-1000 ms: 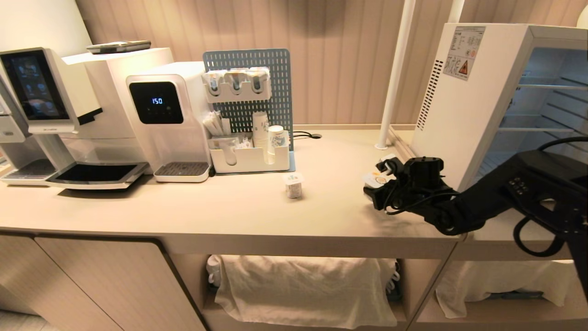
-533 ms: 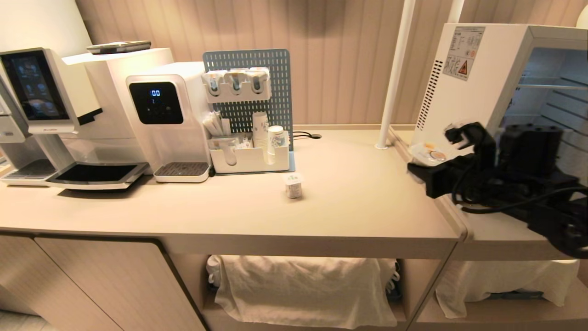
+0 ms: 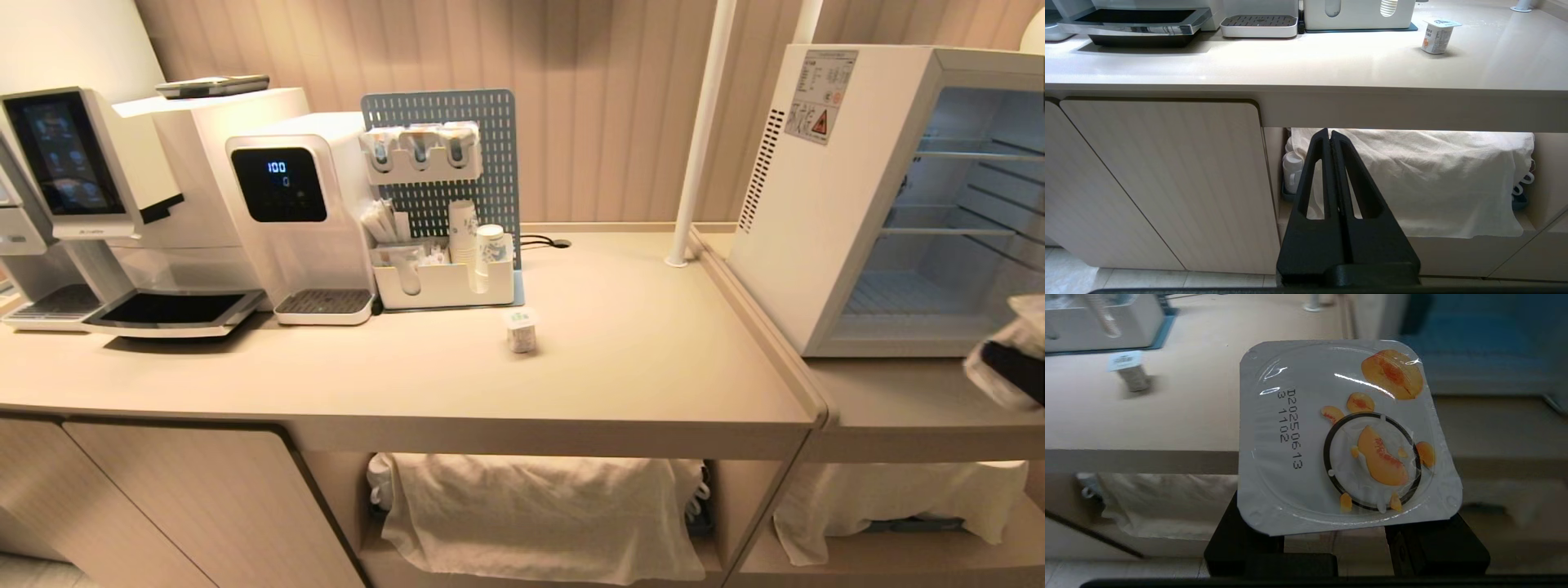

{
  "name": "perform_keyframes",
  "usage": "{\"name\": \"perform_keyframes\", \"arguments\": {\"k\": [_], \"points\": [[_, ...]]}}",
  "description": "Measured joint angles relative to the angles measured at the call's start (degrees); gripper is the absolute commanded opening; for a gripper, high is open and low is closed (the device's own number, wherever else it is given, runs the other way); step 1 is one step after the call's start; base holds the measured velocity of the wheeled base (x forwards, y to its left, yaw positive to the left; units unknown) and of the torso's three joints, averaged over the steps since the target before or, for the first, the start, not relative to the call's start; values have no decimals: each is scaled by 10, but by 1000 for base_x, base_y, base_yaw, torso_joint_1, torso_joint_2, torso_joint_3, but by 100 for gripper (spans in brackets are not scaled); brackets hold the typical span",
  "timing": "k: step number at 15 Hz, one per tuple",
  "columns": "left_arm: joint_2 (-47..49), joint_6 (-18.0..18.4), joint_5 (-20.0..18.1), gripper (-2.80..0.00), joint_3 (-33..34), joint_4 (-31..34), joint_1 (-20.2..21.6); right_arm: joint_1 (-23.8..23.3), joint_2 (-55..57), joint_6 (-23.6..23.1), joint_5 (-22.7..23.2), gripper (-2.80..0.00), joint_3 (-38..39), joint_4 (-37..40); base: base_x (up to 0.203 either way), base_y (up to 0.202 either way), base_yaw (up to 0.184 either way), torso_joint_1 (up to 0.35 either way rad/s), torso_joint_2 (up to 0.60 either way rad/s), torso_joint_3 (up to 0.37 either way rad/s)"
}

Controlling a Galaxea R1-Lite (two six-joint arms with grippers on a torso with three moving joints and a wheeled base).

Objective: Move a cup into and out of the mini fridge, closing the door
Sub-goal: Put the yoghurt in the freezer

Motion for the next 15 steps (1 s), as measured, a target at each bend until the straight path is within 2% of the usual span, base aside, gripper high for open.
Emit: {"name": "perform_keyframes", "arguments": {"k": [2,4,5,7,8,10,13,15], "points": [[0,0,0,-280,0,0,1,1,-90,27,-82,-280,13,83,0,0,0,0,0,0],[0,0,0,-280,0,0,0,0,-169,37,-149,-280,33,135,0,0,0,0,0,0],[0,0,0,-280,0,0,0,-6,-202,35,-168,-280,44,148,0,0,0,0,0,0],[0,0,0,-280,0,0,0,-56,-263,21,-177,-280,62,168,0,0,0,0,0,0],[0,0,0,-280,0,0,0,-86,-291,11,-162,-280,66,172,0,0,0,0,0,0],[0,0,0,-280,0,0,0,-125,-349,6,-102,-280,83,179,0,0,0,0,0,0],[0,0,0,-280,0,0,0,-128,-440,14,-7,-280,105,233,0,0,0,0,0,0],[0,0,0,-280,0,0,0,-126,-488,32,24,-280,142,243,0,0,0,0,0,0]]}}
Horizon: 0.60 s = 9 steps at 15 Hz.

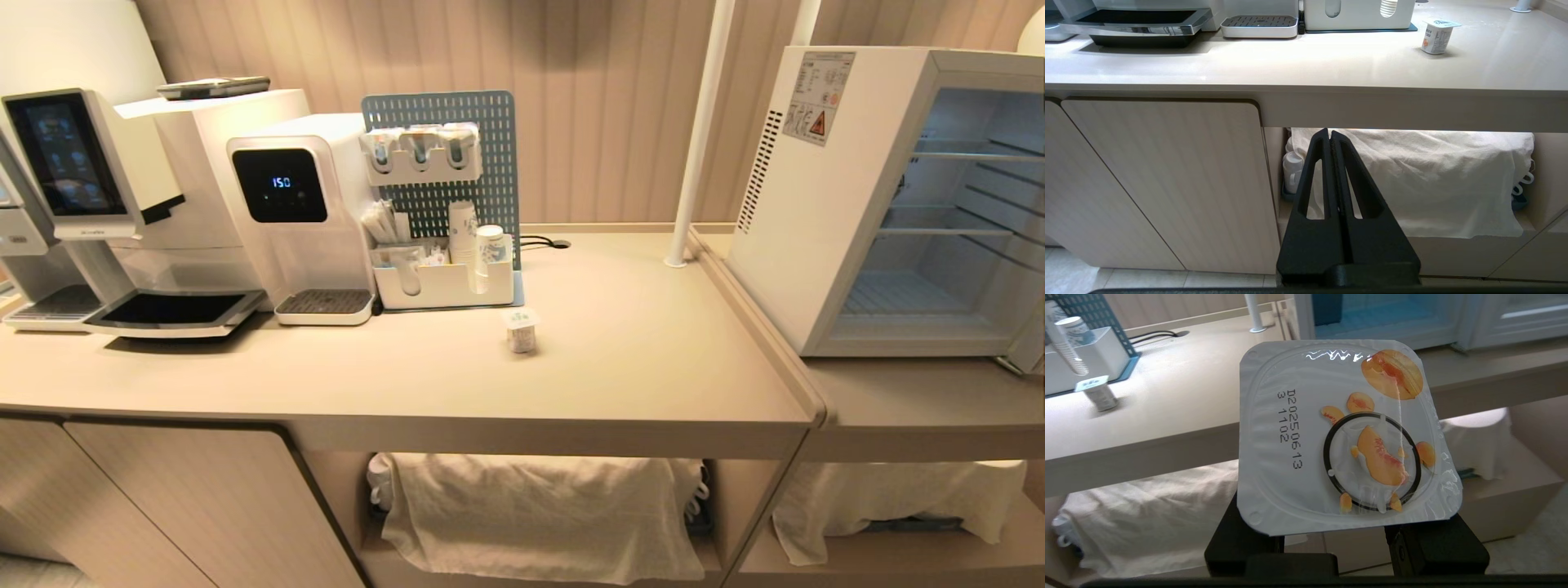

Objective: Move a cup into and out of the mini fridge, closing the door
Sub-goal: Put the yoghurt in the freezer

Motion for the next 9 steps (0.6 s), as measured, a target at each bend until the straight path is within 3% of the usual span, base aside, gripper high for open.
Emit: {"name": "perform_keyframes", "arguments": {"k": [2,4,5,7,9], "points": [[0,0,0,-280,0,0,0,1,-23,-1,22,-280,83,-80,0,0,0,0,0,0],[0,0,0,-280,0,0,0,2,-32,-26,74,-280,132,-168,0,0,0,0,0,0],[0,0,1,-280,0,0,0,2,-35,-53,104,-280,139,-164,0,0,0,0,0,0],[0,0,0,-280,0,0,0,3,-37,-94,117,-280,146,-128,0,0,0,0,0,0],[0,0,0,-280,0,0,0,3,-38,-80,116,-280,147,-124,0,0,0,0,0,0]]}}
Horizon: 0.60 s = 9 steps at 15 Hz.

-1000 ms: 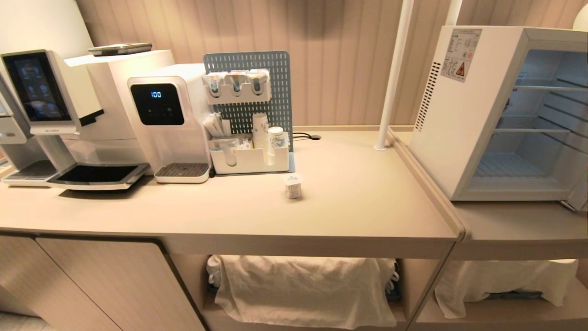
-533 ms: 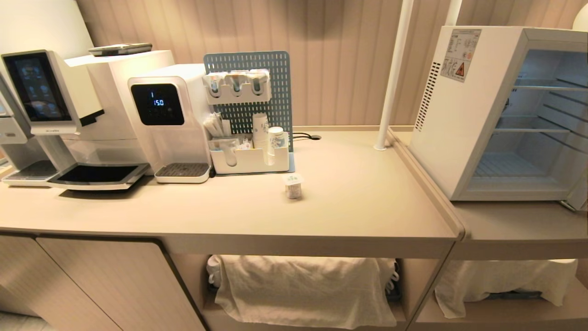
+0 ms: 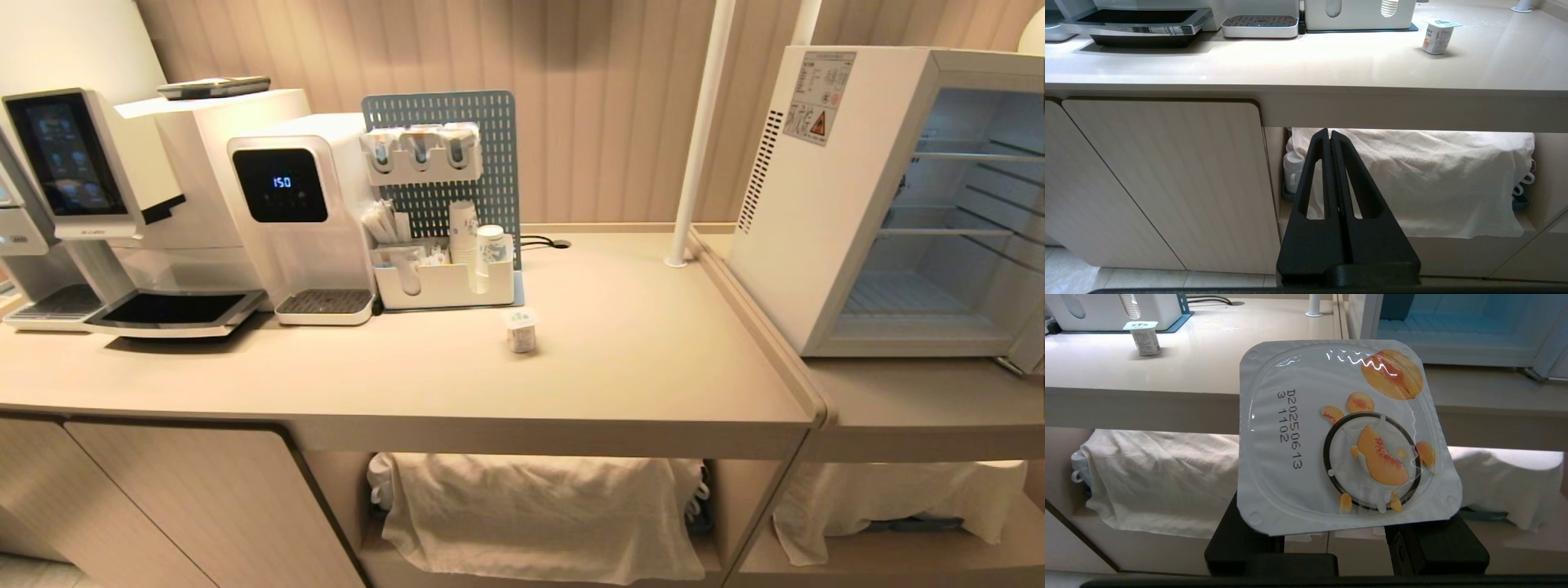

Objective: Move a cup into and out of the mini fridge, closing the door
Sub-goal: Put the yoghurt in the freezer

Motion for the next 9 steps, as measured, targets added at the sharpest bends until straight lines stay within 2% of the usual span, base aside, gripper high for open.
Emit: {"name": "perform_keyframes", "arguments": {"k": [4,9], "points": [[0,1,0,-280,0,0,1,0,0,2,1,-280,1,0,1,-20,1,-1,-1,1],[0,2,0,-280,0,0,0,0,-1,3,0,-280,-1,2,0,-178,-1,5,0,3]]}}
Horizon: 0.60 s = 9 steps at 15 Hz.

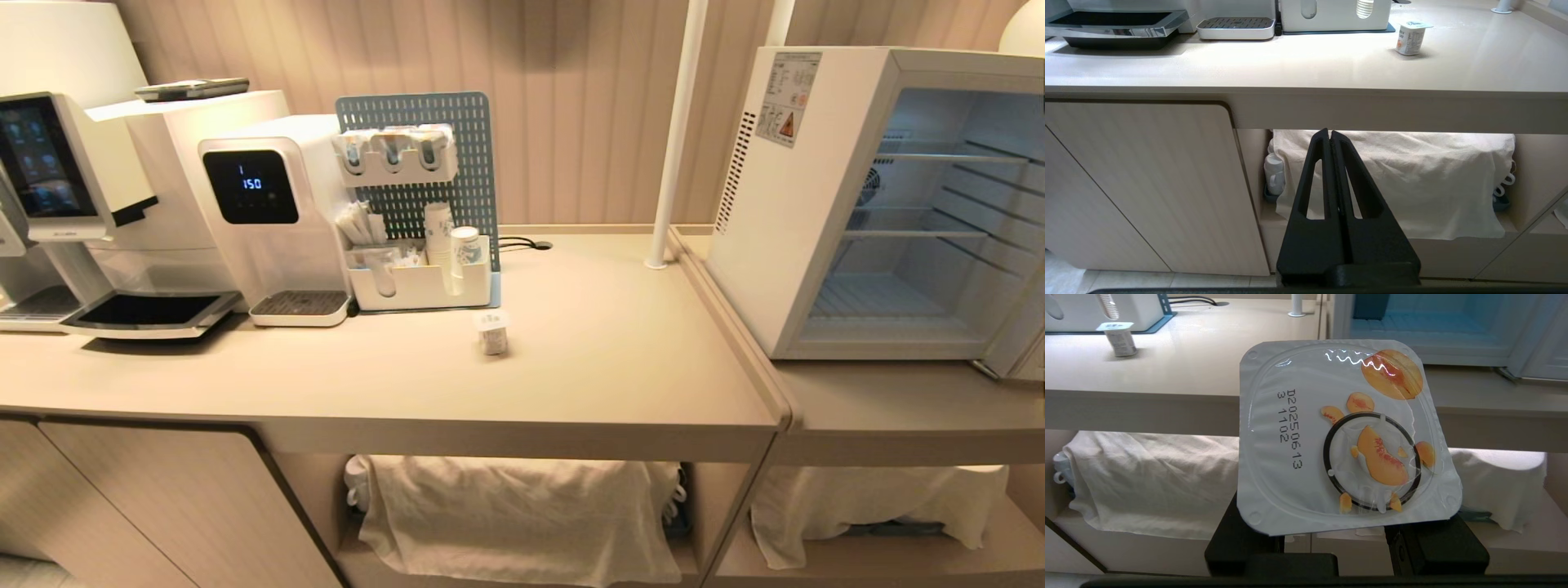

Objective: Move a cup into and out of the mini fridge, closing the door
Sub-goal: Put the yoghurt in the freezer

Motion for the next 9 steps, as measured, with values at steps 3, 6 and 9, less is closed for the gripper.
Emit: {"name": "perform_keyframes", "arguments": {"k": [3,6,9], "points": [[0,1,0,-280,0,0,1,0,0,0,0,-280,0,0,0,-191,1,8,3,0],[0,1,0,-280,0,0,0,0,0,0,0,-280,0,1,0,-195,-2,3,0,6],[0,0,0,-280,0,0,1,0,0,0,0,-280,-1,1,0,-197,0,5,4,2]]}}
